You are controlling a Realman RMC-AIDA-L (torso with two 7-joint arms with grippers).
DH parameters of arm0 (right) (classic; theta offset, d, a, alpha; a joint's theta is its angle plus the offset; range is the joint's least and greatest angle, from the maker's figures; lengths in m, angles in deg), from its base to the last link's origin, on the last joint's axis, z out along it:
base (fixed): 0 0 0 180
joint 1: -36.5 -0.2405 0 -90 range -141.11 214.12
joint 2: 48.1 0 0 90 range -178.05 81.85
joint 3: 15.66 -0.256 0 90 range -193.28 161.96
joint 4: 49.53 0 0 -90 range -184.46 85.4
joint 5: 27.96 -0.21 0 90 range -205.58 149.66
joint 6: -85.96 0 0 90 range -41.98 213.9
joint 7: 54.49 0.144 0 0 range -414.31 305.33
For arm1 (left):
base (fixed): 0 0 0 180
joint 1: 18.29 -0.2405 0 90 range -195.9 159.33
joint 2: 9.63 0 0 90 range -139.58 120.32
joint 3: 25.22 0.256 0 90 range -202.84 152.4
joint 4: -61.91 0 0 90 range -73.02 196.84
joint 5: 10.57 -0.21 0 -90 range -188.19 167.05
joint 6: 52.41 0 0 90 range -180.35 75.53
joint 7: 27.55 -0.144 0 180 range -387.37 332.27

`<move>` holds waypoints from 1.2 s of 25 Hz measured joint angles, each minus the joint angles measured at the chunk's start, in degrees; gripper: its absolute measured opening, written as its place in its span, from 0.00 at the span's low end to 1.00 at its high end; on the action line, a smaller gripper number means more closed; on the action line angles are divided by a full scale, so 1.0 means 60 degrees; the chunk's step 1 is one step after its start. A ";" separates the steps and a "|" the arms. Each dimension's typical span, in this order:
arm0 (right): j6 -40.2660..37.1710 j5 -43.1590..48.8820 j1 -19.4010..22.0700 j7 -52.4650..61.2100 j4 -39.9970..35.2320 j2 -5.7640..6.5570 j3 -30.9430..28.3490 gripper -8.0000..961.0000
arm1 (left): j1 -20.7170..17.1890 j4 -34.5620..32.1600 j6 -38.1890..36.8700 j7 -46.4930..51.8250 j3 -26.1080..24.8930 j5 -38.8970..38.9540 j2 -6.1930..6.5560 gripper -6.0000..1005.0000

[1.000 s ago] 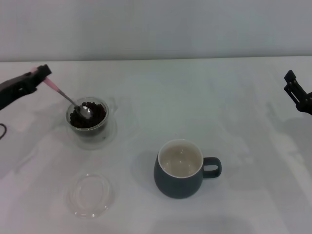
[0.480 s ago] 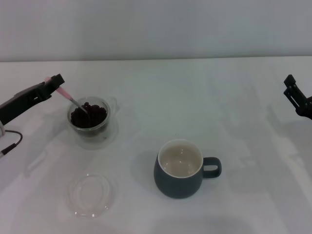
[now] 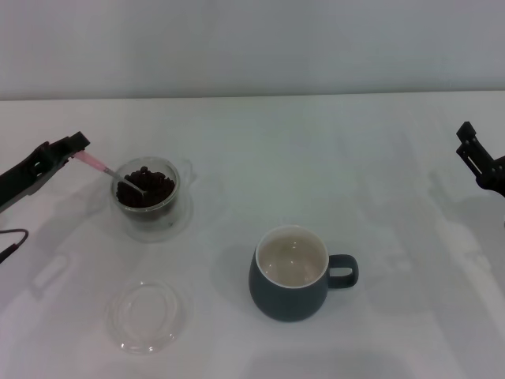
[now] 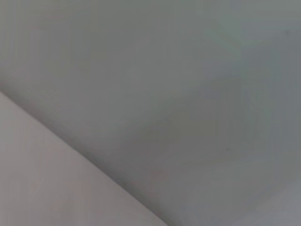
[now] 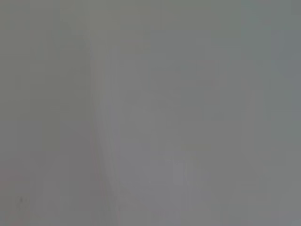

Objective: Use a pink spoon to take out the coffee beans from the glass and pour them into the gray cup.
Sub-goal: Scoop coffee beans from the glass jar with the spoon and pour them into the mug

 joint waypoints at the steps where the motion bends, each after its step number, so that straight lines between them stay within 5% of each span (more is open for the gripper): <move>1: -0.0002 0.0007 0.0001 0.0000 0.0004 0.0000 0.0000 0.91 | -0.0030 0.0000 0.0007 0.0123 -0.0003 0.0005 0.0006 0.14; 30: -0.0047 0.0014 0.0018 0.0000 0.0023 0.0000 0.0000 0.91 | -0.0759 0.0027 0.1212 0.1426 -0.0016 0.1129 -0.0020 0.14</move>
